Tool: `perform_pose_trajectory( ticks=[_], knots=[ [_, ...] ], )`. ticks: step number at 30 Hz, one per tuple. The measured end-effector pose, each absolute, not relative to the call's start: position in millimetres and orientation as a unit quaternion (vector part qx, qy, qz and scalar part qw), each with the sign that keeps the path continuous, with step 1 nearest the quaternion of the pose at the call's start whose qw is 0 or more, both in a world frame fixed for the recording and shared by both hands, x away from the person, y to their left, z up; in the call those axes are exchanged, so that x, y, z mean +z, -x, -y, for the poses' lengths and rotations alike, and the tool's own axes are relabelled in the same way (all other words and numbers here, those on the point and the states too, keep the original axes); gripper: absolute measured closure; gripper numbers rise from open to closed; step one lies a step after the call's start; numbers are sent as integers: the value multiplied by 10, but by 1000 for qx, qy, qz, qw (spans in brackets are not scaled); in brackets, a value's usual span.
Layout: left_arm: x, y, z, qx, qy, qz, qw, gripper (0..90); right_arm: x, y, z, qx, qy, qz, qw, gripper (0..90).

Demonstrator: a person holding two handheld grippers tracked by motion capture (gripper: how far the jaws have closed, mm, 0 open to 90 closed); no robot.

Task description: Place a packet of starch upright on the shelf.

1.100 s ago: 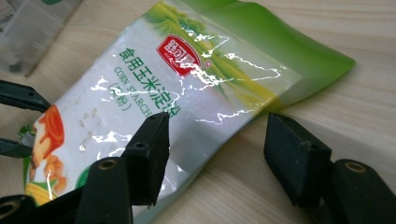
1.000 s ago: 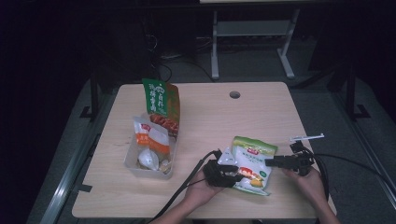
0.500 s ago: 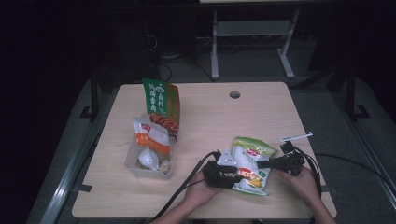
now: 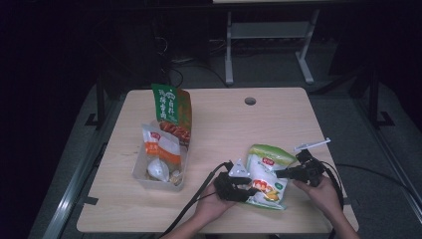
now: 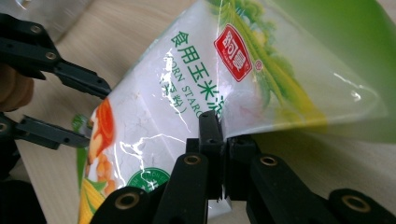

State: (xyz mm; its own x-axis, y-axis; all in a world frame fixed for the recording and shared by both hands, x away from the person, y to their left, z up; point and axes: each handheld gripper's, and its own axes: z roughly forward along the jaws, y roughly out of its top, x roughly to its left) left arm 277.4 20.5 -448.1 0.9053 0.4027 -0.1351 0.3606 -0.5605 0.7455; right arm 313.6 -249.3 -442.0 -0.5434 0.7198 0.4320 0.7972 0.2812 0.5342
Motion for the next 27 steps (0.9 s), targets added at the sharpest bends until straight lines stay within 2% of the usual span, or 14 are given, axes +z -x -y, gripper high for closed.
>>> perform_pose_trajectory(
  ticks=[10, 16, 19, 24, 27],
  knots=[
    [-4383, -2716, -472, 41, -862, -236, 446, 500, -3970, -3044, 2322, -410, 430, 804, 18, 883],
    [-4344, -2754, -625, 43, -842, -267, 466, 300, -3708, -2932, 2117, -423, 380, 822, -36, 884],
    [-4345, -2790, -671, 28, -836, -281, 471, 251, -3655, -2892, 2081, -431, 362, 824, -57, 885],
    [-4381, -2879, -657, -8, -824, -291, 485, 241, -3630, -2806, 2090, -459, 322, 825, -75, 885],
    [-4404, -2949, -640, -36, -817, -284, 501, 286, -3639, -2742, 2083, -470, 288, 830, -85, 884]
  ],
)
